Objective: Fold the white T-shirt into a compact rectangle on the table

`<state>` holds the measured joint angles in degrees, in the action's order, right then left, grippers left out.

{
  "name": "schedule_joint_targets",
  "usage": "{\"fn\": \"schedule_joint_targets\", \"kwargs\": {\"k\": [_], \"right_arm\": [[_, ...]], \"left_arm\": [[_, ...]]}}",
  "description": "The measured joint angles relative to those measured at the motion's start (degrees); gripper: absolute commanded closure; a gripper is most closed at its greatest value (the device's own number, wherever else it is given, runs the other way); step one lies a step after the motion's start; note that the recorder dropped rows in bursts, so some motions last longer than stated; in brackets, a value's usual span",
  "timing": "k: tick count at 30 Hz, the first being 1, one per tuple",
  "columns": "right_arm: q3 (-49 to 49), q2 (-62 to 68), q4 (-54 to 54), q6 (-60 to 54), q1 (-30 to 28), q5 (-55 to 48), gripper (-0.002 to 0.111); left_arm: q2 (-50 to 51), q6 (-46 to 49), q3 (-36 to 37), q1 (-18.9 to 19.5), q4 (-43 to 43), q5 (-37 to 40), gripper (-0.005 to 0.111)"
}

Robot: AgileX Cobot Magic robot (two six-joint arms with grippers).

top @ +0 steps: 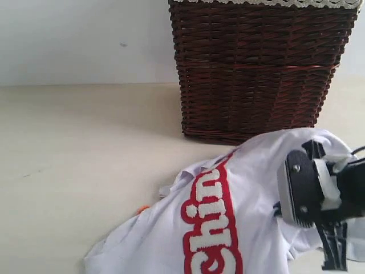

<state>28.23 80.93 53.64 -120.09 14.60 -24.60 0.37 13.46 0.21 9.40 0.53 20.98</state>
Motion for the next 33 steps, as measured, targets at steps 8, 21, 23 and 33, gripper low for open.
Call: {"fn": "schedule_joint_targets", "kwargs": {"k": [8, 21, 23, 33], "right_arm": [[5.21, 6.30, 15.43, 0.00, 0.00, 2.50, 0.076], [5.33, 1.84, 17.07, 0.00, 0.00, 5.29, 0.054], [5.33, -3.02, 17.35, 1.57, 0.00, 4.02, 0.054], [5.64, -15.53, -13.22, 34.90, 0.00, -16.41, 0.054]], "left_arm": [[0.00, 0.00, 0.00, 0.00, 0.00, 0.00, 0.107], [0.00, 0.00, 0.00, 0.00, 0.00, 0.00, 0.107], [0.00, 0.00, 0.00, 0.00, 0.00, 0.00, 0.107], [0.00, 0.00, 0.00, 0.00, 0.00, 0.00, 0.107]]}}
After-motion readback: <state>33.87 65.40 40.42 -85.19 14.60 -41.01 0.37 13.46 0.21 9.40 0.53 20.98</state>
